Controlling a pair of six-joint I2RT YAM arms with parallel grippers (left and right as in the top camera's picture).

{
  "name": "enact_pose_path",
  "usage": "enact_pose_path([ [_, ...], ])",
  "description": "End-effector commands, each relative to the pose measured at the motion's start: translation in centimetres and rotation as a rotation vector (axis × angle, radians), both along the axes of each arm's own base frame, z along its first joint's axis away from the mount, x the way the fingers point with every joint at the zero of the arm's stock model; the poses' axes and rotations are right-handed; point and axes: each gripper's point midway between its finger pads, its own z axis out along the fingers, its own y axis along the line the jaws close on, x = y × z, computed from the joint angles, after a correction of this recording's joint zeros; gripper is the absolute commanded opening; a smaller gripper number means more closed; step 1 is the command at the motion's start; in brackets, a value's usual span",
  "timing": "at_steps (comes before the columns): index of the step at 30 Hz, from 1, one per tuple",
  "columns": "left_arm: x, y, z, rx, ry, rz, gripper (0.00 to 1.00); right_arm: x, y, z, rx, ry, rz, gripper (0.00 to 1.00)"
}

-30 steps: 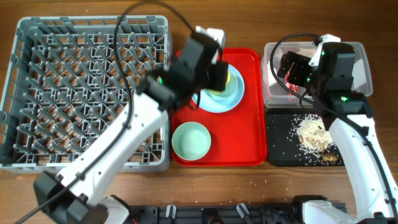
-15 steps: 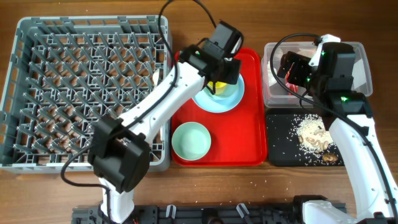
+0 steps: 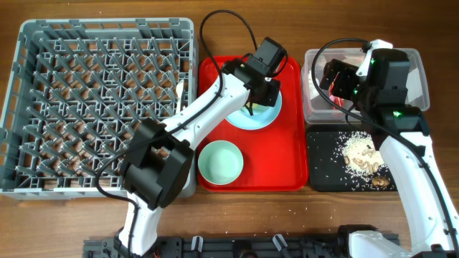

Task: Sort waste into correct bins and load items into the dishwasher rack
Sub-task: 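Grasp the yellow cup with the left gripper and lift it, then lower the yellow cup upside down into the gray rack and release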

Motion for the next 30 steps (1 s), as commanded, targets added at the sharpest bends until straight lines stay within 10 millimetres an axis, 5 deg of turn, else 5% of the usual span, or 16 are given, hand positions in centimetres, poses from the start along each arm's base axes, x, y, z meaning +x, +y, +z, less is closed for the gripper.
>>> enact_pose_path([
  [1, 0.3, 1.1, -0.8, 0.068, -0.014, 0.025, 0.16, 0.2, 0.5, -0.1, 0.000, 0.004, 0.026, 1.00],
  [9, 0.0, 1.5, -1.0, 0.092, -0.006, 0.027, 0.04, 0.2, 0.5, -0.1, 0.001, 0.003, 0.026, 1.00],
  [11, 0.9, 1.9, 0.6, 0.098, -0.057, 0.049, 0.04, 0.2, 0.5, -0.1, 0.000, 0.003, 0.026, 1.00],
  [13, 1.9, 2.0, 4.7, 0.042, -0.130, 0.068, 0.04, 0.2, 0.5, -0.1, 0.000, 0.003, 0.026, 1.00],
  [16, 2.8, 3.9, 16.3, -0.142, -0.295, 0.108, 0.04, 0.2, 0.5, -0.1, 0.000, 0.003, 0.026, 1.00],
  [20, 1.4, 7.8, 23.1, -0.403, -0.258, 0.046, 0.04, 0.2, 0.5, -0.1, 0.000, 0.004, 0.026, 1.00],
  [26, 3.9, 17.1, 23.1, -0.929, 0.073, 0.026, 0.04, 0.2, 0.5, -0.1, 0.000, 0.004, 0.026, 1.00],
  [30, 6.3, 21.0, 19.6, -1.310, 0.302, -0.032, 0.04, 0.2, 0.5, -0.1, 0.000, 0.003, 0.026, 1.00],
])
